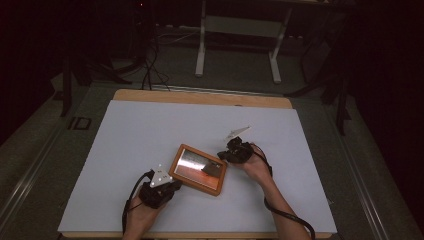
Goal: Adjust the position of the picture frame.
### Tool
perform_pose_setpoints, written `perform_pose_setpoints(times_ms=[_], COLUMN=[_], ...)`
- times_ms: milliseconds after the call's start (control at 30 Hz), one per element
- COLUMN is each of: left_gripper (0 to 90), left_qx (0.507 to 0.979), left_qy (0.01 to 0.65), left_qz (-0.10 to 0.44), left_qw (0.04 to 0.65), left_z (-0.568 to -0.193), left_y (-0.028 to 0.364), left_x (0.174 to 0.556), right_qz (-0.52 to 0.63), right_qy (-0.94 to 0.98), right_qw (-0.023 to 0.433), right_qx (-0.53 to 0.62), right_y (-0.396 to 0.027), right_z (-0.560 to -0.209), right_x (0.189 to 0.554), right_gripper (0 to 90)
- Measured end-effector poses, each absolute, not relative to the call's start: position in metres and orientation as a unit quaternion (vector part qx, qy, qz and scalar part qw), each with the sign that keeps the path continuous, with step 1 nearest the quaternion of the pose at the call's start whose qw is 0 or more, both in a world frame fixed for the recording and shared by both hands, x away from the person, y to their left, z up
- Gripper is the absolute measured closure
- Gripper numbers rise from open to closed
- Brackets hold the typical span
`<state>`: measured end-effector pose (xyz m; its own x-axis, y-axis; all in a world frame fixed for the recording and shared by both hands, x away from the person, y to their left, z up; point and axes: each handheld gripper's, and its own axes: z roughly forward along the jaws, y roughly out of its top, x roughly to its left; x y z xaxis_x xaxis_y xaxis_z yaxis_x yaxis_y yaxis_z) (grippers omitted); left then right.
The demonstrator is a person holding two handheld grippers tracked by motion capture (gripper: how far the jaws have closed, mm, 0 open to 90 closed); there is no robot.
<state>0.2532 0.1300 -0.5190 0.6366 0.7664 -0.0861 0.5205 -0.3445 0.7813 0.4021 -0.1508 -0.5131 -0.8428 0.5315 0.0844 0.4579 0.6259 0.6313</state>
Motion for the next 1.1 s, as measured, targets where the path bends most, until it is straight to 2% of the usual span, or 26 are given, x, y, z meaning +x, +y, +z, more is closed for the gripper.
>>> perform_pose_setpoints(times_ms=[433,467,567,600,633,767,867,1033,1100], left_gripper=[89.0,87.7,74.9,74.9,65.2,50.5,36.6,24.4,24.1], left_qx=[0.762,0.759,0.755,0.755,0.743,0.730,0.725,0.725,0.723], left_qy=[0.480,0.485,0.489,0.489,0.492,0.492,0.505,0.519,0.522], left_qz=[0.145,0.144,0.139,0.139,0.129,0.108,0.113,0.101,0.089], left_qw=[0.410,0.409,0.414,0.414,0.435,0.462,0.455,0.441,0.443], left_z=[-0.528,-0.527,-0.526,-0.526,-0.521,-0.518,-0.519,-0.526,-0.528], left_y=[0.151,0.151,0.152,0.152,0.155,0.154,0.147,0.135,0.132], left_x=[0.288,0.288,0.287,0.287,0.282,0.279,0.282,0.292,0.295], right_qz=[0.328,0.330,0.337,0.341,0.352,0.377,0.385,0.375,0.375], right_qy=[0.910,0.909,0.905,0.901,0.894,0.886,0.887,0.891,0.890], right_qw=[0.038,0.044,0.048,0.053,0.054,0.031,-0.005,-0.018,-0.029], right_qx=[0.250,0.251,0.257,0.263,0.270,0.268,0.254,0.256,0.257], right_y=[-0.157,-0.157,-0.155,-0.155,-0.154,-0.150,-0.141,-0.125,-0.121], right_z=[-0.515,-0.514,-0.511,-0.509,-0.504,-0.498,-0.499,-0.508,-0.512], right_x=[0.383,0.384,0.386,0.387,0.390,0.393,0.396,0.403,0.405], right_gripper=[90.0,90.0,87.5,87.5,74.6,58.1,47.0,34.4,32.2])
